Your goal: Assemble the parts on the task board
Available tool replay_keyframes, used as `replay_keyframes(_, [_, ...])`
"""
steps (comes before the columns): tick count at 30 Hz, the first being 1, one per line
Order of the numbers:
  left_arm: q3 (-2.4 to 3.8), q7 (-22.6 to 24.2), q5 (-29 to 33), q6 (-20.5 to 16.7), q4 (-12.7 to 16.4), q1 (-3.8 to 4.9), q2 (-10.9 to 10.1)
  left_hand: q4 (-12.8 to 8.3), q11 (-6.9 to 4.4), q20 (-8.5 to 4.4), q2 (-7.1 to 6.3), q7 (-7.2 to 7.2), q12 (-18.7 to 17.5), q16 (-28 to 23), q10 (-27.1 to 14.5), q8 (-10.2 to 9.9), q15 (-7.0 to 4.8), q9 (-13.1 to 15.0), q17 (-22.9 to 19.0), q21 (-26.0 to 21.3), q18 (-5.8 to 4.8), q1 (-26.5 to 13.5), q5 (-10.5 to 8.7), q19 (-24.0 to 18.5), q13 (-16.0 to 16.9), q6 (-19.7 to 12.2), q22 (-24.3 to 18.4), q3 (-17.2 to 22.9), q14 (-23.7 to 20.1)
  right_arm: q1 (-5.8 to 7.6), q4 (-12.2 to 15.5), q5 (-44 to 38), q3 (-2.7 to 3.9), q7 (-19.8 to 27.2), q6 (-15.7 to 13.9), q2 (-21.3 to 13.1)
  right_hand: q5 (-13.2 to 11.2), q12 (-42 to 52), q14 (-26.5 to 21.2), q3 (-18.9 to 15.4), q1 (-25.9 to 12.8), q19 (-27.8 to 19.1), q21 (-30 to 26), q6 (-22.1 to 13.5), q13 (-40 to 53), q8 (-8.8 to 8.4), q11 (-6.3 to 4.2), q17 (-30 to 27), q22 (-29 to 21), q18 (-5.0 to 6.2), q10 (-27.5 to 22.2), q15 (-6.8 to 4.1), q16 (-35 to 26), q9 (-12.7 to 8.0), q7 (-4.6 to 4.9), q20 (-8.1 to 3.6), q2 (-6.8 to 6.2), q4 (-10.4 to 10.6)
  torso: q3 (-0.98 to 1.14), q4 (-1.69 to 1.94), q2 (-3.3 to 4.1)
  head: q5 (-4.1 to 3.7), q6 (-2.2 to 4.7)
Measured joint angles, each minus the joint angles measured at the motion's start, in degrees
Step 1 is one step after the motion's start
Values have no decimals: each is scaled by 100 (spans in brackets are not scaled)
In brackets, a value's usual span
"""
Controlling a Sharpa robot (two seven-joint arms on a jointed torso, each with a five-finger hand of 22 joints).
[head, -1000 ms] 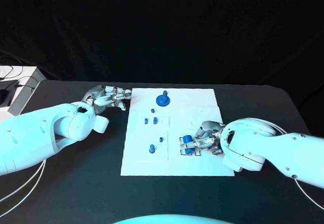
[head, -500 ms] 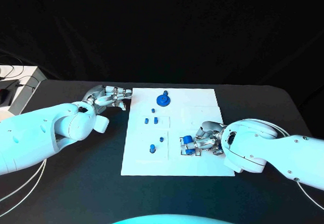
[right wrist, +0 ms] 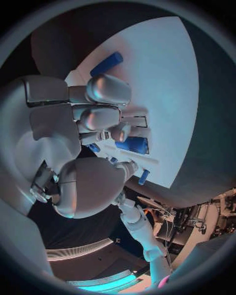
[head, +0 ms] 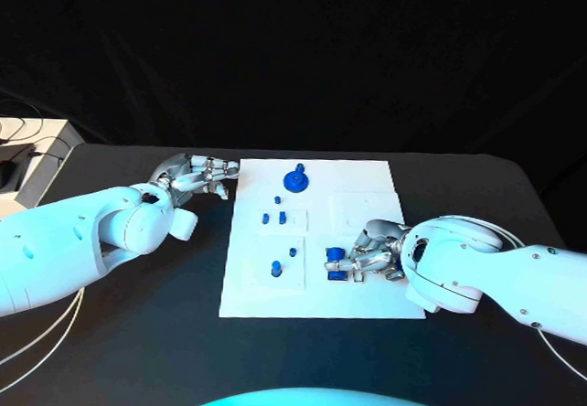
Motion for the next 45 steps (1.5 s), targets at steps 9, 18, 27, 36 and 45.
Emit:
replay_keyframes(9, [0, -5, 0, 0, 0, 0, -3, 0, 0, 0, 0, 0, 0, 0, 0, 0, 0, 0, 0, 0, -1, 0, 0, 0, 0, 0, 0, 0, 0, -3, 5, 0, -2, 55, -99, -21, 317, 0, 0, -1041, -87, 0, 0, 0, 0, 0, -10, 15, -1, 0, -10, 0, 0, 18, 0, 0, 535, -138, -1, 1, -1, 2, -4])
replay_keyframes(18, [0, -6, 1, 0, 0, 0, -5, 0, 0, 0, 0, -1, 0, 0, 0, 0, 0, 0, 1, 0, -1, 0, 0, 0, 0, 0, 0, 0, 0, -6, 31, 17, 1, 336, -384, -107, 750, 0, 0, -1277, 71, 0, 0, 0, 0, 57, -12, -3, -1, 0, -12, 0, 0, 62, 0, 0, 935, -604, 2, 1, -1, -7, 23])
replay_keyframes(27, [0, -7, 1, 0, 0, 0, -9, 0, 0, 0, 0, -1, 0, 0, 0, 0, 0, 0, 1, 1, -1, 0, 0, 0, 0, 1, 0, 0, 0, -8, 3, 240, 1, 1215, -1176, -293, 1170, 82, 0, -1460, 334, -22, 0, 0, 45, 124, -14, -18, 3, 0, -9, 0, 0, 98, 0, -22, 1302, -1152, 3, 1, -1, -8, 52])
replay_keyframes(36, [0, -7, 1, -1, 0, 0, -11, 16, 0, 0, 0, -1, 0, 0, 0, 0, 0, 0, -3, 1, -1, 0, 0, 0, 0, 1, 0, 16, 0, -1, 13, 600, 5, 1931, -1402, -685, 679, 83, 0, -637, 956, -21, -49, 19, 55, 132, -33, -63, 2, 0, 10, 0, -44, 76, -20, -22, 1392, -1842, 6, 1, -1, -23, 85])
replay_keyframes(45, [0, 12, 1, -2, 8, 0, -19, 21, 0, 0, 0, -1, 0, 0, 0, 0, 0, 0, -3, 1, -1, 0, 0, 0, 0, 1, 0, 11, 0, 210, -133, 673, 15, 1861, -578, -1189, 834, -46, 0, -632, 678, -23, -49, 101, 7, -234, -31, -38, 1, 0, 10, 0, -44, -221, 62, -19, 1223, -1607, 5, -9, -2, -100, 104])
